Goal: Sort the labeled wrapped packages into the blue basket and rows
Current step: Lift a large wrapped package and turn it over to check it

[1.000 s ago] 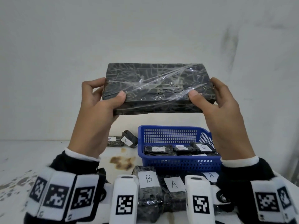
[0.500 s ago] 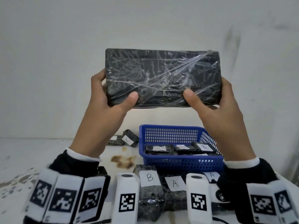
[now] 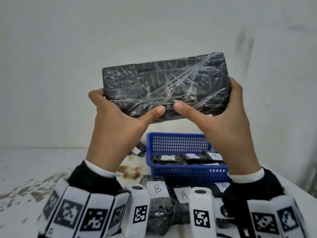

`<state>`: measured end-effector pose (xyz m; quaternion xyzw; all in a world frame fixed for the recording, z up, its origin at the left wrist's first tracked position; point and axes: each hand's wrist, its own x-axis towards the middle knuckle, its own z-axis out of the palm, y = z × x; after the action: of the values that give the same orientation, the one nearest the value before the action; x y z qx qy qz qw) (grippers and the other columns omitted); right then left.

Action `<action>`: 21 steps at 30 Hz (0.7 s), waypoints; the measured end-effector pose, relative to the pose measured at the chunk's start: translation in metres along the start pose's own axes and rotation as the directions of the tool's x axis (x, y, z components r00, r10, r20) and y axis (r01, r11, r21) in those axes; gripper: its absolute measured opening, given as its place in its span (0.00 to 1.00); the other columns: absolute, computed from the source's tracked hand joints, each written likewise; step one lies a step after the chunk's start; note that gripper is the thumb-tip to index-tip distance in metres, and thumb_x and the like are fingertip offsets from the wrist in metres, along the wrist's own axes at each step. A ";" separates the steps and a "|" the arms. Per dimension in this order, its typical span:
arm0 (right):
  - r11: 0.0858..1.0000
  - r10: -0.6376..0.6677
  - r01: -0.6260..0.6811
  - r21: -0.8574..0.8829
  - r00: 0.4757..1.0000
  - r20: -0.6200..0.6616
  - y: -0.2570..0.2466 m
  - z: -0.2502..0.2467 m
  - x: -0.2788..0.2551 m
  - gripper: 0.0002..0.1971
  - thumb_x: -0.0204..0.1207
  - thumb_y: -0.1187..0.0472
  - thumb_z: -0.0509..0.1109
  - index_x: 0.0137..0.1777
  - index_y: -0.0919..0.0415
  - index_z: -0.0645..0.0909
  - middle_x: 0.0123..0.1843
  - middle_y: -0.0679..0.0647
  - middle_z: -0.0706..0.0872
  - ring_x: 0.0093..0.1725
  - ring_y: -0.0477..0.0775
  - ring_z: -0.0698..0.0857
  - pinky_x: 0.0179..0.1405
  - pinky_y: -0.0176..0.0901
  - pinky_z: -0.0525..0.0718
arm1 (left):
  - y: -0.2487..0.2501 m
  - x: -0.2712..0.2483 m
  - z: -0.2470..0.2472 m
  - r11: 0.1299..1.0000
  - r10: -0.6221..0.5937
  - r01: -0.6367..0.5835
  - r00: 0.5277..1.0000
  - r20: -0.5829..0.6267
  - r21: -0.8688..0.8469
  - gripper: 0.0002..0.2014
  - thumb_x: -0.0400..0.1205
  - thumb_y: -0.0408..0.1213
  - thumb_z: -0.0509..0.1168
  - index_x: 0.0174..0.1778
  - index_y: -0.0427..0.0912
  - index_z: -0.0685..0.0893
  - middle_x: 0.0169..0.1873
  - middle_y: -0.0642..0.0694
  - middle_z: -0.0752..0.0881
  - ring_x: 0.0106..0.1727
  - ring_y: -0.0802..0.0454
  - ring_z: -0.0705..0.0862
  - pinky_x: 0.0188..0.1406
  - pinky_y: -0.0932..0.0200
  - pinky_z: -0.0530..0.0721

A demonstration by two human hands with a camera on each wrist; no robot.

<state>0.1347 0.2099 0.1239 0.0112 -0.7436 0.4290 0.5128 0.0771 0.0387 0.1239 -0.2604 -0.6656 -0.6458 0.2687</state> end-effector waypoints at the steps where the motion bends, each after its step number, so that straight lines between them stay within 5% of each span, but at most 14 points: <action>1: 1.000 -0.008 0.008 -0.003 1.000 -0.001 0.000 0.001 0.000 0.54 0.50 0.27 0.82 0.77 0.38 0.64 0.72 0.38 0.78 0.74 0.52 0.78 0.71 0.54 0.80 | 0.001 -0.001 0.000 1.000 0.010 -0.011 1.000 -0.006 -0.007 0.42 0.62 0.51 0.81 0.60 0.49 0.57 0.48 0.65 0.74 0.43 0.74 0.76 0.29 0.85 0.73; 7: 0.998 -0.041 0.039 -0.051 0.998 -0.039 0.001 0.003 -0.002 0.58 0.50 0.25 0.81 0.80 0.44 0.63 0.74 0.42 0.75 0.75 0.51 0.76 0.73 0.54 0.79 | -0.003 -0.002 0.004 0.999 0.050 -0.049 0.997 -0.067 0.021 0.45 0.58 0.62 0.78 0.61 0.52 0.58 0.60 0.58 0.78 0.54 0.71 0.80 0.42 0.83 0.75; 11: 0.997 0.007 -0.010 -0.071 0.999 -0.049 0.000 0.001 -0.001 0.62 0.51 0.20 0.77 0.84 0.45 0.59 0.78 0.43 0.76 0.78 0.52 0.75 0.76 0.57 0.76 | -0.005 0.000 0.005 0.998 0.067 -0.067 0.995 -0.080 0.001 0.38 0.68 0.53 0.77 0.62 0.52 0.58 0.62 0.55 0.79 0.53 0.73 0.80 0.42 0.86 0.74; 13: 0.998 0.025 -0.028 -0.059 0.998 -0.051 -0.003 0.000 0.000 0.57 0.54 0.22 0.77 0.83 0.44 0.63 0.73 0.41 0.81 0.74 0.49 0.79 0.74 0.52 0.78 | -0.004 0.001 0.003 0.996 0.088 -0.089 0.992 -0.091 -0.004 0.35 0.71 0.52 0.75 0.63 0.51 0.58 0.61 0.55 0.79 0.52 0.74 0.80 0.42 0.86 0.73; 17: 0.998 0.048 -0.048 0.035 0.999 -0.023 -0.008 -0.005 0.001 0.35 0.66 0.34 0.76 0.73 0.43 0.75 0.57 0.34 0.88 0.57 0.31 0.85 0.55 0.22 0.80 | -0.006 0.004 -0.001 0.997 0.072 -0.074 0.994 -0.077 -0.036 0.23 0.81 0.48 0.66 0.64 0.50 0.60 0.61 0.51 0.80 0.46 0.78 0.81 0.38 0.85 0.73; 21: 0.992 0.070 -0.069 0.110 0.998 -0.005 -0.005 -0.007 0.003 0.27 0.72 0.41 0.76 0.70 0.44 0.79 0.57 0.36 0.89 0.55 0.31 0.86 0.54 0.25 0.82 | -0.010 0.007 -0.001 0.998 0.028 -0.033 0.997 -0.073 -0.062 0.17 0.86 0.47 0.59 0.67 0.49 0.62 0.64 0.49 0.79 0.52 0.69 0.81 0.39 0.85 0.73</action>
<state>0.1412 0.2128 0.1308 0.0117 -0.7165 0.4868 0.4995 0.0650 0.0372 0.1215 -0.2554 -0.6306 -0.6713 0.2941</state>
